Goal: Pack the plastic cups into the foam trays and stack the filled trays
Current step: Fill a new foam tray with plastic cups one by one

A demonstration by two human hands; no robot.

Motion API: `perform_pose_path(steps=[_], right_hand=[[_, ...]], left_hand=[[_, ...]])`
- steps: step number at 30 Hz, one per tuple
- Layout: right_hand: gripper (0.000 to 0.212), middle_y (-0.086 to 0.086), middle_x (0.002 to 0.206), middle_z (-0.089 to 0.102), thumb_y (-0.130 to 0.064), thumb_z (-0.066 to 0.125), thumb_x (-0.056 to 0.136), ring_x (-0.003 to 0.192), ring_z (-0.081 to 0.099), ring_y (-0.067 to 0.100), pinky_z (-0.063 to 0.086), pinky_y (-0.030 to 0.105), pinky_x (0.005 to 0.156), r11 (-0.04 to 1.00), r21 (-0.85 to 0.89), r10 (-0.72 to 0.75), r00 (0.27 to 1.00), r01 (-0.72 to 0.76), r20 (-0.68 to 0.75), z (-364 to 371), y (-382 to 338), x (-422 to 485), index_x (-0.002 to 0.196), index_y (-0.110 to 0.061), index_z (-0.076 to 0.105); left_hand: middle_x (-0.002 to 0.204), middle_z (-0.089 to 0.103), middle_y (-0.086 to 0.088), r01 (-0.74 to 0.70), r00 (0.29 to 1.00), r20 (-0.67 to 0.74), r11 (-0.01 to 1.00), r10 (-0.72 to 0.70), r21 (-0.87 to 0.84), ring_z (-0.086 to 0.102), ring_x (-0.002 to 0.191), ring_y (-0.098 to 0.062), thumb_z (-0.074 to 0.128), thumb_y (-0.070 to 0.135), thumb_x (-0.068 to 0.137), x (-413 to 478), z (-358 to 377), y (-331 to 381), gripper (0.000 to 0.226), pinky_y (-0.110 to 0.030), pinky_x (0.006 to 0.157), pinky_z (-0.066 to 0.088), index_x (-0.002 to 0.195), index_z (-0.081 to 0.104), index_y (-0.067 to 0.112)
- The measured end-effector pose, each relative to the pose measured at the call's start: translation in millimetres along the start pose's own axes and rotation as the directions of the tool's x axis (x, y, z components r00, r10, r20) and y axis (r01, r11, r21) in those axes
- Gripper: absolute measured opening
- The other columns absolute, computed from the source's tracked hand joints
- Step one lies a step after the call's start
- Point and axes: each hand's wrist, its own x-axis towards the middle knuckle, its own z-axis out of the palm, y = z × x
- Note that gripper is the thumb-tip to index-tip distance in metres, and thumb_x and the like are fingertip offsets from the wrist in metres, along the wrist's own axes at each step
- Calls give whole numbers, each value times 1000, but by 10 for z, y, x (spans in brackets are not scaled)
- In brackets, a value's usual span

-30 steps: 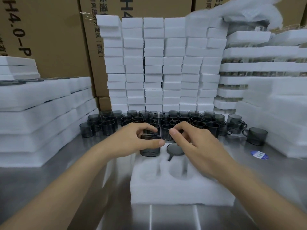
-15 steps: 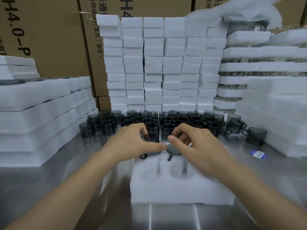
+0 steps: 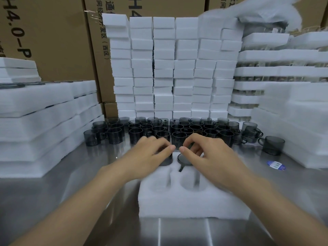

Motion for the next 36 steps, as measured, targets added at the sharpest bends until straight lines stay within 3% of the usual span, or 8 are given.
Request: perform_pose_path(steps=[4, 7, 9, 21, 28, 31, 34, 36], right_hand=[[28, -27, 89, 68, -68, 52, 95, 87, 65, -2, 57, 38, 80, 1000, 5, -3, 1000, 3, 5, 2, 2, -1, 99, -43, 63], [27, -28, 88, 68, -67, 52, 95, 87, 65, -2, 57, 39, 80, 1000, -3, -6, 1000, 6, 6, -1, -7, -1, 99, -43, 63], [27, -22, 86, 69, -66, 53, 96, 87, 65, -1, 57, 40, 81, 1000, -7, -8, 1000, 8, 13, -5, -11, -2, 100, -42, 63], [32, -26, 86, 70, -71, 52, 89, 82, 65, -1, 57, 36, 77, 997, 67, 39, 999, -38, -15, -40, 137, 83, 91, -42, 67], [19, -16, 83, 75, -44, 63, 101, 87, 69, 5, 50, 30, 78, 950, 202, 254, 966, -239, -53, -34, 620, 188, 88, -36, 74], [26, -13, 90, 78, -39, 63, 103, 104, 69, 11, 49, 35, 93, 827, 413, 403, 914, -382, 38, 10, 758, 223, 89, -26, 80], [30, -8, 92, 78, -39, 60, 105, 101, 67, 11, 43, 27, 82, 730, 503, 482, 870, -463, 102, 78, 705, 275, 91, -22, 80], [32, -7, 84, 79, -43, 59, 105, 94, 68, 12, 41, 26, 79, 709, 549, 472, 876, -443, 99, 125, 635, 307, 93, -22, 80]], left_hand=[[98, 68, -7, -24, 999, 27, 978, 30, -207, 59, 86, -23, 40, 54, 110, 12, -15, 39, 40, -43, 86, 51, 105, 64, 22], [148, 59, 15, 23, 999, 29, 960, -16, -279, 52, 132, 1, 35, 57, 110, 18, -30, 28, 44, -27, 113, 39, 137, 62, 37], [167, 37, 21, -18, 993, 114, 990, 34, -142, 32, 152, 3, 33, 51, 113, 0, 24, 59, 53, -23, 124, 24, 164, 40, 36], [175, 20, 21, -37, 975, 218, 999, 37, -3, 16, 161, -1, 27, 50, 115, 76, 117, -2, 57, -35, 133, 15, 170, 21, 35], [158, 52, 23, -8, 990, 138, 1000, 12, -29, 48, 145, -8, 35, 52, 112, 46, 146, -18, 47, -42, 120, 41, 156, 50, 46], [131, 68, 26, 11, 992, 125, 999, -6, -41, 61, 122, -6, 37, 53, 110, 23, 121, 7, 39, -40, 104, 50, 142, 58, 53], [96, 70, 26, 49, 998, 39, 995, -52, 84, 63, 94, 0, 36, 62, 104, 2, 123, -10, 32, -33, 78, 47, 119, 63, 55], [88, 70, 21, 77, 997, -30, 989, -73, 130, 63, 87, 0, 38, 65, 100, -3, 110, -32, 33, -31, 72, 44, 108, 65, 48]])
